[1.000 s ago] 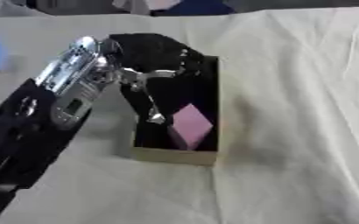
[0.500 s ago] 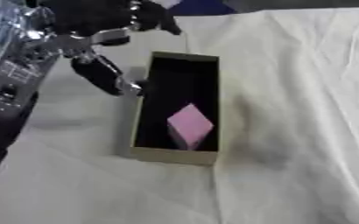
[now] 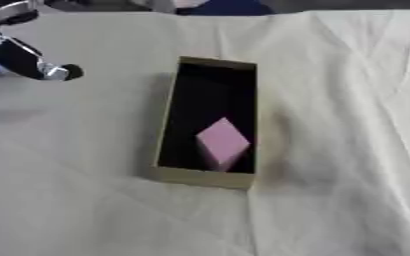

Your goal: Pick up objects on the table and place them in the box.

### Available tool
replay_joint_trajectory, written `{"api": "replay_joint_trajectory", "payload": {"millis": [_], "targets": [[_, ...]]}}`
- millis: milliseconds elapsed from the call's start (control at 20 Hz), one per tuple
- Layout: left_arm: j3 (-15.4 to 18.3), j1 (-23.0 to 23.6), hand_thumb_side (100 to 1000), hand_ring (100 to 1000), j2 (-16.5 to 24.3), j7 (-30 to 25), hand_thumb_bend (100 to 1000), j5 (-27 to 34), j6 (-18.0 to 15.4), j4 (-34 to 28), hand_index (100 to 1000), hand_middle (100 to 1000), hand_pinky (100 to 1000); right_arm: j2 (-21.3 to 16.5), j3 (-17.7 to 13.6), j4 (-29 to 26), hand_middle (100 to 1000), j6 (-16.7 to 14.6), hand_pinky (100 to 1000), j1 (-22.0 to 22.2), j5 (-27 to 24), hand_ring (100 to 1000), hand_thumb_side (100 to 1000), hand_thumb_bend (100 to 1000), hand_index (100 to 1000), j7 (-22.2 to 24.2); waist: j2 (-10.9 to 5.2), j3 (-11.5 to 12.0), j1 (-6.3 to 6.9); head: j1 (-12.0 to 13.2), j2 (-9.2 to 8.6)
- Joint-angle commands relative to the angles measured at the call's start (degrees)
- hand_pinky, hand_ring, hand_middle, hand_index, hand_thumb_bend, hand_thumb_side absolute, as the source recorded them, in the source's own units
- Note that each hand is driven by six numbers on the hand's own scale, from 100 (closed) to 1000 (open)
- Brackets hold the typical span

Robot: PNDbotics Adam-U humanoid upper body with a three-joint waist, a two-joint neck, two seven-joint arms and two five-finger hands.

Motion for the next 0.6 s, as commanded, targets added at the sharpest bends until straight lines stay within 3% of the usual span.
{"api": "replay_joint_trajectory", "payload": {"millis": [50,250,600], "targets": [[2.06,-0.64,246,892,4.05,1.84,568,-1.0,-1.78,3.7,925,872,851,-1.44,-0.43,-0.96,623,-0.4,830,-0.25,0.73,807,835,100,838,-0.21,-0.57,-0.15,0.03,1.14,-1.09],[3.4,-0.66,188,891,5.99,3.41,602,-3.14,-3.38,8.32,924,873,854,-1.36,-0.41,-0.96,622,-0.52,830,-0.34,1.16,807,838,100,838,-0.3,0.22,-0.51,-0.02,2.19,-2.04],[5.92,-3.4,172,892,6.76,5.17,618,-5.54,-4.06,17.8,931,885,855,-1.37,-0.19,-0.96,621,-0.69,830,-0.75,1.7,807,841,100,838,-0.27,1.35,-1.3,0.1,3.57,-3.76]]}}
